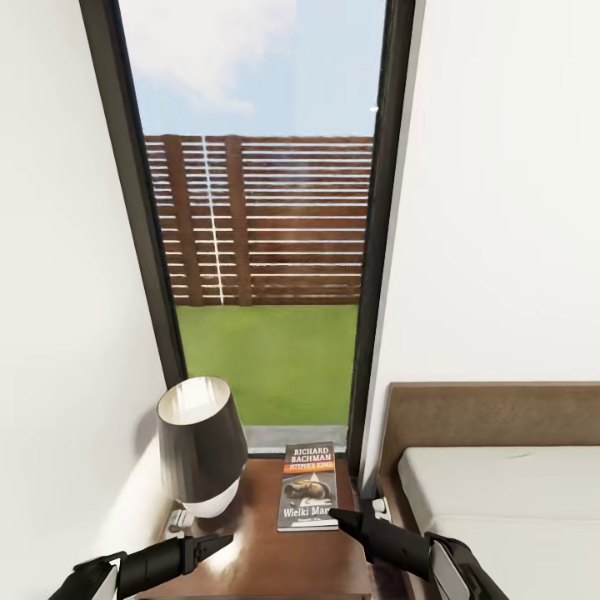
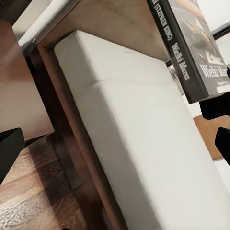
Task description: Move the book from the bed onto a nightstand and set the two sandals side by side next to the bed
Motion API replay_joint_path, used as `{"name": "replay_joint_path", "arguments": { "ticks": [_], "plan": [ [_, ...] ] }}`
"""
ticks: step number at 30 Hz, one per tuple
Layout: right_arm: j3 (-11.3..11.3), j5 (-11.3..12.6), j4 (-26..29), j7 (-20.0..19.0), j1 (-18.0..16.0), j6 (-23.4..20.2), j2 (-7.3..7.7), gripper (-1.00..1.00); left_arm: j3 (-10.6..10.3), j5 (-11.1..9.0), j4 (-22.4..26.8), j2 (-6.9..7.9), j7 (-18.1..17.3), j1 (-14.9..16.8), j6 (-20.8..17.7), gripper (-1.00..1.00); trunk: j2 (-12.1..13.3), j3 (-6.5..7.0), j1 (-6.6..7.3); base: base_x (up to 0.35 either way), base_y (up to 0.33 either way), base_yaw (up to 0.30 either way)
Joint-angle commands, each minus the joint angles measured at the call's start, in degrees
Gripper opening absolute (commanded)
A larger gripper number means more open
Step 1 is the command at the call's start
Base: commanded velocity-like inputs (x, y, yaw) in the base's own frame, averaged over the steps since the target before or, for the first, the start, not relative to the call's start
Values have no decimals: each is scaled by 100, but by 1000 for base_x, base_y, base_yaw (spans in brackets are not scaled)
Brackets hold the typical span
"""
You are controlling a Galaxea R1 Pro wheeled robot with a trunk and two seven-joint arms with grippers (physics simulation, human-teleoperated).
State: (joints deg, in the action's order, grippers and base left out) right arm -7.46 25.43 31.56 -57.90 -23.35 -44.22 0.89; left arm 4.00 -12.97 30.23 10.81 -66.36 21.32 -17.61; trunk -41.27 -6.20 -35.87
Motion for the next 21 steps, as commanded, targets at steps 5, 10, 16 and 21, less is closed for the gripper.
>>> {"name": "replay_joint_path", "arguments": {
  "ticks": [5, 10, 16, 21],
  "plan": [
    [-10, -1, -1, -11, -3, -34, -8, -100, 5, -21, 0, 0, -17, 4, -59, 100, -210, -100, -112, 0, 0, 0],
    [-10, -19, -1, -11, -5, -34, -10, -100, 5, -21, 0, 0, -17, 4, -63, 100, -411, -190, -222, 0, 0, 0],
    [-10, -28, -1, -4, -6, -34, -10, -100, 5, -21, 0, 0, -17, 4, -59, 100, -651, -298, -354, 0, 0, 0],
    [-10, -29, -1, -4, -5, -34, -10, -100, 5, -21, 0, 0, -17, 4, -59, 100, -852, -387, -463, 0, 0, 0]
  ]
}}
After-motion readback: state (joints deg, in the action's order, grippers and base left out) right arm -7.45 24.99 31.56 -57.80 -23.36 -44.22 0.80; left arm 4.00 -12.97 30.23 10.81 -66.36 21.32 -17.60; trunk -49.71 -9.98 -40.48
